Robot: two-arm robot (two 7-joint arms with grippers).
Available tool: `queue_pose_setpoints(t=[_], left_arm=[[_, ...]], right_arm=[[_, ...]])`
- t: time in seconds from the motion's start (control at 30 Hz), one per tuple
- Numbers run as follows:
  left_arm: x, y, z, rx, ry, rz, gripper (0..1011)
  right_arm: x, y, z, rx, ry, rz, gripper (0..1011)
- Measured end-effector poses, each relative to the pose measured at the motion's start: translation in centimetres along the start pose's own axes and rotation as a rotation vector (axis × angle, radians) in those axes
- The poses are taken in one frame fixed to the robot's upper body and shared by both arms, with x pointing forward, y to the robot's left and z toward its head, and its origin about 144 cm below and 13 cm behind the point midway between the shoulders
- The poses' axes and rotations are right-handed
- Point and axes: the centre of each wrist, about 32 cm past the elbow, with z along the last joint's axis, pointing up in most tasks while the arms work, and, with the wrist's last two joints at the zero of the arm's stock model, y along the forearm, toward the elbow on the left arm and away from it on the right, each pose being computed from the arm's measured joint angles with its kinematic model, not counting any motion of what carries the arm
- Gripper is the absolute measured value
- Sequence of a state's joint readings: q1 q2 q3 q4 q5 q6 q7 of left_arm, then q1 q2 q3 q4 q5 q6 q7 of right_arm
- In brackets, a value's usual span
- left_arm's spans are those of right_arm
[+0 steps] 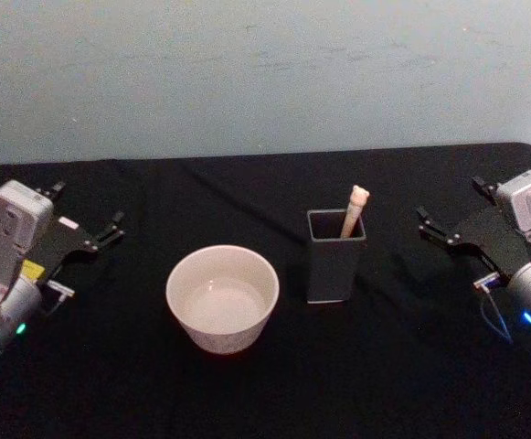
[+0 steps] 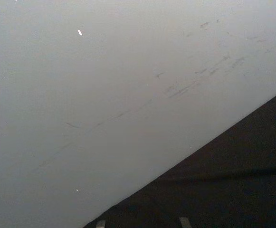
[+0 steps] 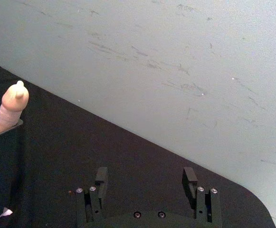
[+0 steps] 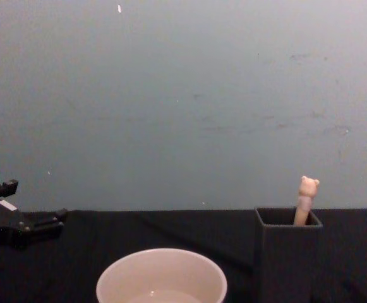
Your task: Pick up the stirring spoon with one hand, stir inside the cup, then place it back in its original position.
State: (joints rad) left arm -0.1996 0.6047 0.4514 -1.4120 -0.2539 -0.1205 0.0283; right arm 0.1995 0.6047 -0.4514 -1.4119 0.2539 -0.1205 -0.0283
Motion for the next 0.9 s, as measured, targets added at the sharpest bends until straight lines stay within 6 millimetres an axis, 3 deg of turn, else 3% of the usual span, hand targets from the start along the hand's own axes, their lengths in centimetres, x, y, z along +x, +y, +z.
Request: queue_pose_setpoints(t=[0.9], left_arm=[[0.0, 0.0, 0.0, 0.0, 0.0, 0.0, 1001]], right_arm=[[0.0, 0.0, 0.0, 0.0, 0.0, 0.0, 1002]])
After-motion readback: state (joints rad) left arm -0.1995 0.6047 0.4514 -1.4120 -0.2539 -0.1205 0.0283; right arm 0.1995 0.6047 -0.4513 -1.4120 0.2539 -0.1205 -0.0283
